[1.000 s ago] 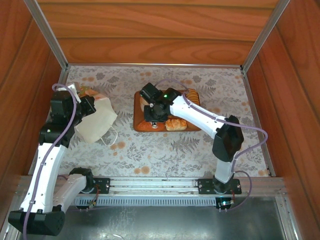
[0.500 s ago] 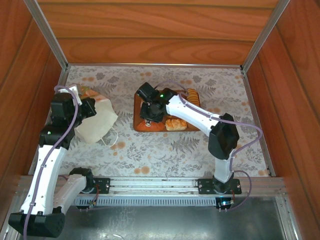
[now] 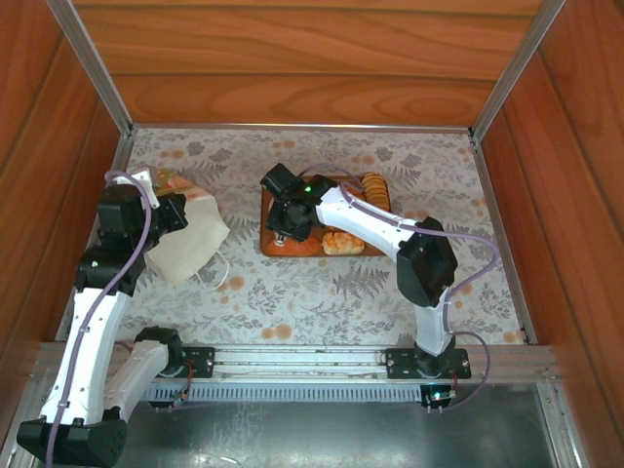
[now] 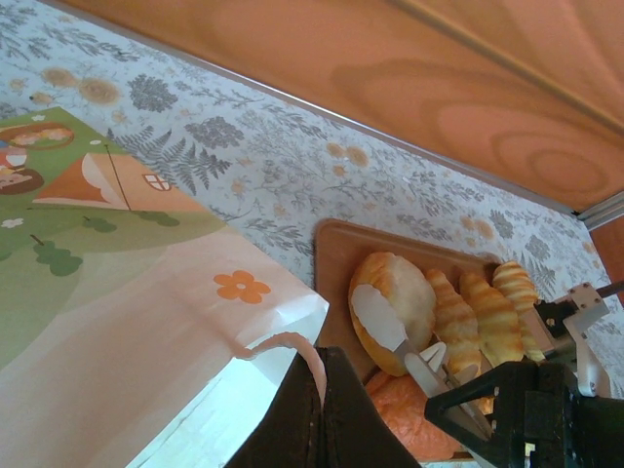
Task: Take the fake bread out of the paper bag
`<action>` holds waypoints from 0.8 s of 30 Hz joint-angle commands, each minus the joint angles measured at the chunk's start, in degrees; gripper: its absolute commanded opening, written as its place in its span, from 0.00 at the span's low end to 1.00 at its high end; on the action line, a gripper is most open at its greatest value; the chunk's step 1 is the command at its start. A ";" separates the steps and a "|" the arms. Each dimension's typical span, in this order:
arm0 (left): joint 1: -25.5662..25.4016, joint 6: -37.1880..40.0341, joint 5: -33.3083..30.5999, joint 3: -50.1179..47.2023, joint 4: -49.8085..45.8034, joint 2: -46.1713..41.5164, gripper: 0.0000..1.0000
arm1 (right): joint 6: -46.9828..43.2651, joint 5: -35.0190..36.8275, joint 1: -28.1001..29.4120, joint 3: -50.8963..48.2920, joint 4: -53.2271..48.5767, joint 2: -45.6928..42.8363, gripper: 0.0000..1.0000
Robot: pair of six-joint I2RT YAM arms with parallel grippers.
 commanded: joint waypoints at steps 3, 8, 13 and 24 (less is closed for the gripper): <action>-0.10 0.45 0.96 0.01 0.90 0.16 0.00 | 0.28 -2.95 -0.18 0.17 2.44 -2.50 0.55; -0.15 0.30 1.02 0.40 0.93 0.78 0.00 | -0.69 -3.97 -0.15 -0.78 3.25 -4.20 0.57; -0.10 0.15 1.29 0.84 0.95 1.80 0.00 | -0.96 -3.22 -0.28 -0.79 1.76 -4.20 0.57; -0.12 -0.06 0.60 1.16 0.89 1.57 0.00 | -11.38 5.45 -1.33 0.56 -4.07 -9.93 0.54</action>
